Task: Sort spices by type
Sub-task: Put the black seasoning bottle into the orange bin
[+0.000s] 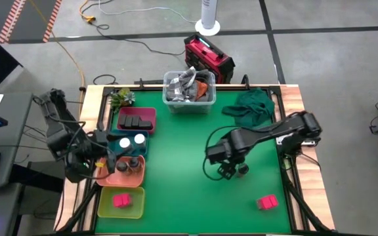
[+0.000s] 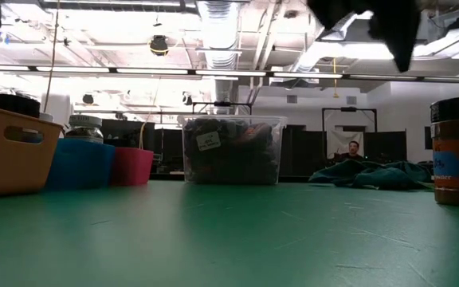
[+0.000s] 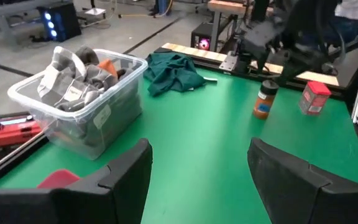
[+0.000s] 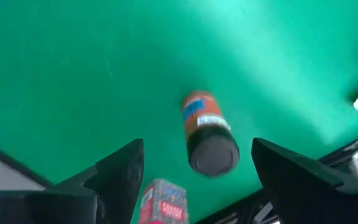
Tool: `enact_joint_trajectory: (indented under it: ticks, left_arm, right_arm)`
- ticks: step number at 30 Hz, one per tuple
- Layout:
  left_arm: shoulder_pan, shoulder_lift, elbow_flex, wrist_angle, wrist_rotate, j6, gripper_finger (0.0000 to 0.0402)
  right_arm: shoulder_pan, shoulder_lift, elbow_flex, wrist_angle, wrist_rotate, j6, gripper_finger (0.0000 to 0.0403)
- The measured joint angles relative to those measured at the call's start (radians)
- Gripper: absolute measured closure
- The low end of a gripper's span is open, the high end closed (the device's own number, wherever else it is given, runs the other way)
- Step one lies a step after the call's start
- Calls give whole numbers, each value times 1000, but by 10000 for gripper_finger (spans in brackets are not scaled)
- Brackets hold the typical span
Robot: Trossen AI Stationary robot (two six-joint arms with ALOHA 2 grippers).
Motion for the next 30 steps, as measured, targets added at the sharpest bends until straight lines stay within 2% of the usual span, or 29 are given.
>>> enact_joint_trajectory:
  ticks: [6,12,19,26,30]
  left_arm:
    - [18,1,0,67,7,81,148]
    - [26,1,0,142,10,152,148]
    - [70,1,0,169,12,165,148]
    - [116,1,0,177,90,174,148]
    - [126,1,0,195,94,205,148]
  right_arm:
    - [-3,-173,-165,53,-25,145,76]
    - [20,-273,-317,208,-66,298,76]
    - [58,-232,-368,216,-68,338,76]
    - [87,-187,-368,220,-53,326,76]
    - [90,-191,-385,256,-53,318,76]
